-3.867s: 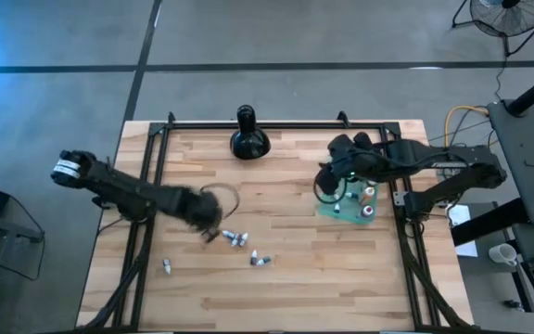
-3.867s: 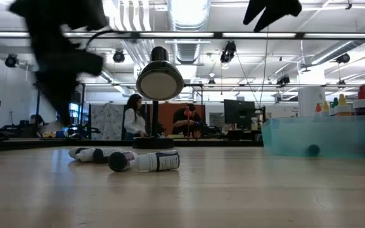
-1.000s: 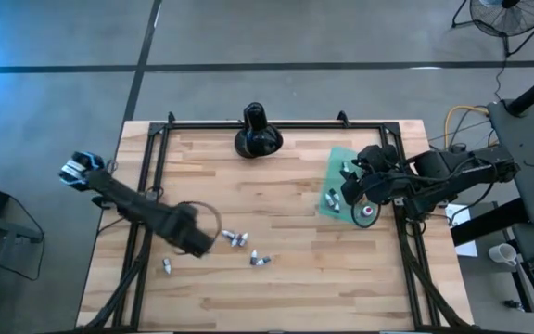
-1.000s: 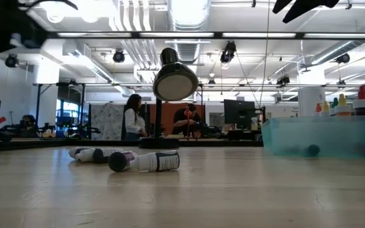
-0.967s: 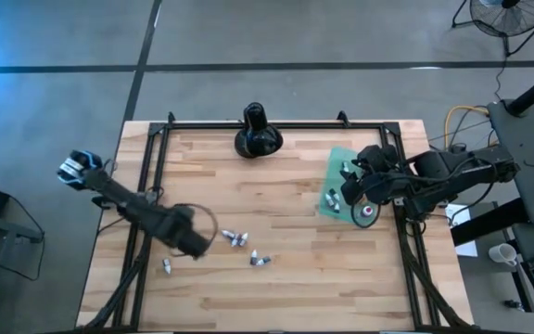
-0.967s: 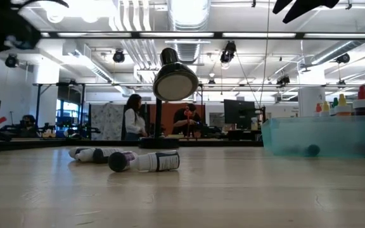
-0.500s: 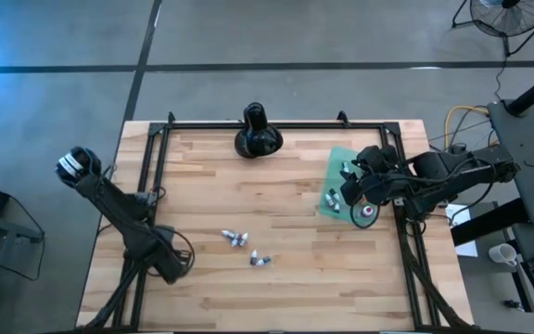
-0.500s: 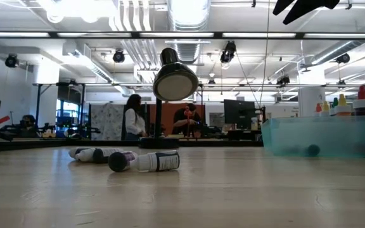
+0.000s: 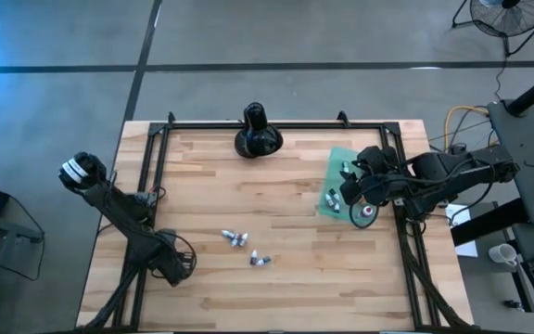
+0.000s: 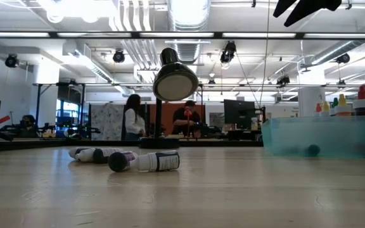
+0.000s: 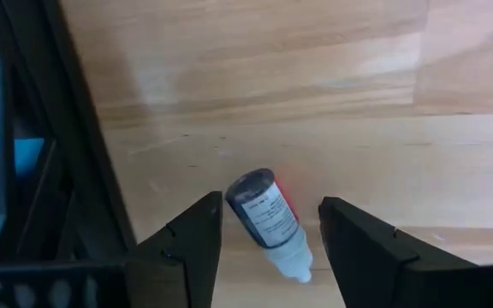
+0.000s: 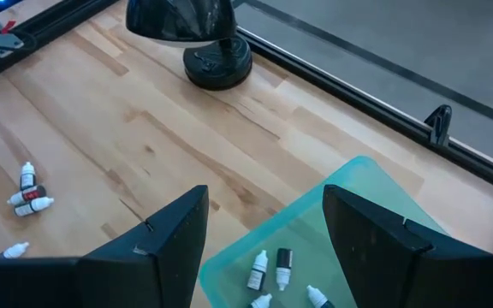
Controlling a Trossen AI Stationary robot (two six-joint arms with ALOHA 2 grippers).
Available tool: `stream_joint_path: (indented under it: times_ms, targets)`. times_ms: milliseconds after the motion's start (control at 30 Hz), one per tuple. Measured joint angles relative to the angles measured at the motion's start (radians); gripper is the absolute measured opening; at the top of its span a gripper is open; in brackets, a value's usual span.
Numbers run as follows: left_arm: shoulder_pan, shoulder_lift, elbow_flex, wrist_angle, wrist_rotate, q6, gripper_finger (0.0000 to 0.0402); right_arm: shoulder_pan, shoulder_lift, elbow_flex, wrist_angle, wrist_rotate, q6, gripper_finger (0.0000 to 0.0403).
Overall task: Pick & Place food coloring
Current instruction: Put the bottom small red food coloring bottle into the green bin
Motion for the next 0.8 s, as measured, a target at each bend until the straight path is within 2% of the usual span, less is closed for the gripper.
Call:
stream_joint_path:
  times_ms: [233, 500, 600, 700, 800]
  targets:
    - [0.000, 0.006, -0.027, 0.035, -0.005, 0.001, 0.0154, 0.000, 0.000, -0.006, 0.001, 0.003, 0.003, 0.0224]
    - [0.000, 0.005, -0.027, 0.032, -0.034, 0.014, 0.0062, 0.000, 0.000, -0.040, 0.002, 0.003, 0.031, 0.0224]
    - [0.008, 0.002, -0.028, 0.032, -0.045, 0.012, 0.0044, 0.000, 0.000, -0.062, 0.001, 0.003, 0.059, 0.0224]
    - [0.025, -0.020, -0.012, 0.012, -0.105, 0.056, 0.0044, 0.000, 0.000, -0.071, 0.002, 0.003, 0.077, 0.0224]
    - [0.071, -0.067, 0.020, -0.040, -0.308, 0.144, 0.0049, 0.000, 0.000, -0.069, 0.007, 0.003, 0.072, 0.0224]
